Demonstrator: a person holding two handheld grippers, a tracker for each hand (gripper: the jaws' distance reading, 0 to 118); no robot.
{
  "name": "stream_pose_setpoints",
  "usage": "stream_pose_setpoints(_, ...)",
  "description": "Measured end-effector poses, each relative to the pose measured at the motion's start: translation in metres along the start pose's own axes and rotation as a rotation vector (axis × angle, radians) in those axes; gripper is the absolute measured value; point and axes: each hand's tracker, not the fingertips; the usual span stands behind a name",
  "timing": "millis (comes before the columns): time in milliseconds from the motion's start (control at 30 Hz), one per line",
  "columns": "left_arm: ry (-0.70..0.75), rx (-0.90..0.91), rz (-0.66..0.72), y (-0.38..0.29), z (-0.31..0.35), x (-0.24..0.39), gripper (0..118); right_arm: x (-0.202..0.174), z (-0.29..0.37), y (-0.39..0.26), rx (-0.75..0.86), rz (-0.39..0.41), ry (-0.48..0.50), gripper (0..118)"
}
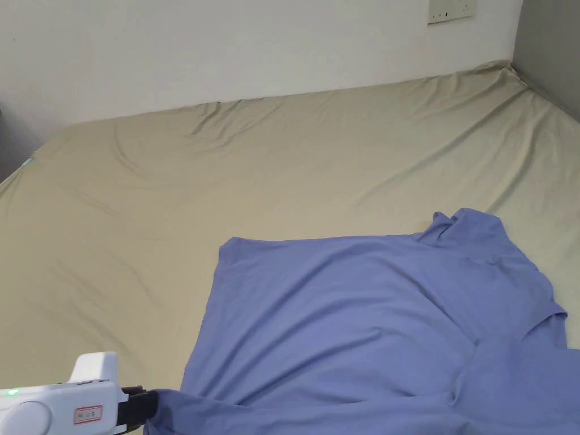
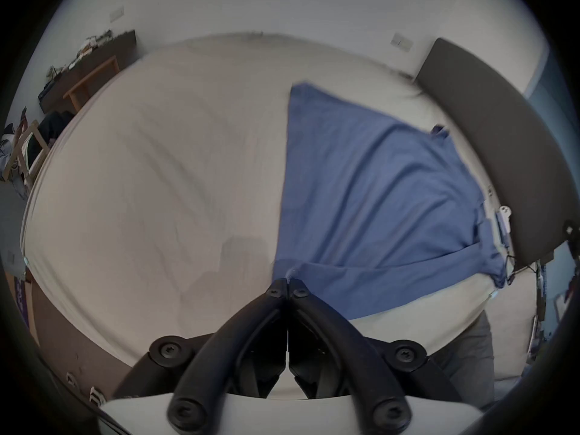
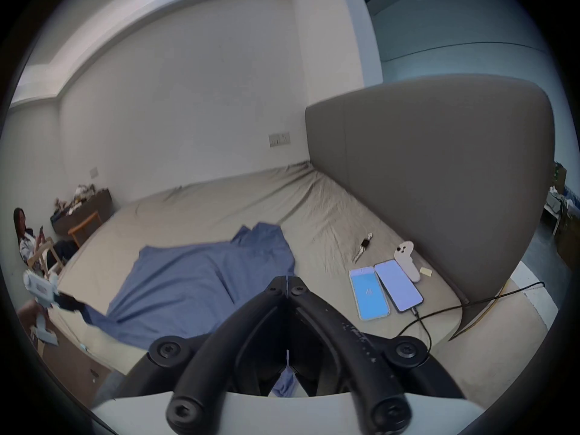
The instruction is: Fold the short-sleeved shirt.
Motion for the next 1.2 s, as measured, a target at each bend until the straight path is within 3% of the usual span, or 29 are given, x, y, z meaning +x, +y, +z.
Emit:
stream_pose_setpoints(133, -0.077, 0.101, 0.029, -0.002, 0.026, 0.011, 0, 0.005, -0.032, -0.031, -0.106, -0.003, 0.025, 0)
stream_pose_setpoints(267, -0.113, 0.129, 0.007, -0.004, 0.036, 0.027, 0, 0.019, -0.080, -0.077, -0.269, -0.002, 0.110, 2)
stream_pose_setpoints(300, -0.112, 0.126, 0.000, -0.003, 0.037, 0.028, 0, 0.024, -0.090, -0.086, -0.323, -0.020, 0.115, 28)
stream_pose_setpoints(367, -0.096, 0.133, -0.024, -0.003, 0.037, 0.031, 0, 0.030, -0.106, -0.102, -0.388, -0.011, 0.127, 116)
stream_pose_setpoints(433, -0.084, 0.147, -0.025, -0.005, 0.041, 0.037, 0, 0.040, -0.121, -0.117, -0.440, 0.035, 0.104, 114)
stream_pose_setpoints(500, -0.097, 0.151, 0.008, -0.005, 0.042, 0.032, 0, 0.045, -0.120, -0.129, -0.402, 0.039, 0.135, 103)
stream_pose_setpoints(567, -0.095, 0.152, 0.047, -0.006, 0.044, 0.032, 0, 0.049, -0.114, -0.133, -0.423, -0.008, 0.165, 81)
stream_pose_setpoints(633, -0.085, 0.150, 0.049, -0.009, 0.043, 0.031, 0, 0.051, -0.117, -0.142, -0.429, -0.017, 0.187, 42)
stream_pose_setpoints(700, -0.077, 0.139, 0.051, -0.010, 0.043, 0.032, 0, 0.041, -0.115, -0.143, -0.465, -0.008, 0.199, 37)
stream_pose_setpoints(733, -0.075, 0.136, 0.060, -0.012, 0.042, 0.032, 0, 0.040, -0.120, -0.149, -0.490, -0.003, 0.210, 29)
stream_pose_setpoints(767, -0.065, 0.139, 0.061, -0.013, 0.042, 0.032, 0, 0.038, -0.123, -0.155, -0.515, -0.005, 0.212, 12)
stream_pose_setpoints(800, -0.064, 0.136, 0.064, -0.014, 0.042, 0.029, 0, 0.037, -0.125, -0.159, -0.529, -0.006, 0.205, 6)
stream_pose_setpoints(967, -0.045, 0.137, 0.074, -0.020, 0.050, 0.026, 0, 0.036, -0.104, -0.143, -0.423, -0.093, 0.181, 6)
stream_pose_setpoints(1100, -0.070, 0.192, 0.094, 0.005, 0.059, 0.029, 0, 0.032, -0.109, -0.092, -0.315, -0.058, 0.176, 6)
stream_pose_setpoints(1200, -0.065, 0.213, 0.048, 0.055, 0.042, 0.034, 0, 0.028, -0.151, -0.045, -0.271, -0.035, 0.154, 6)
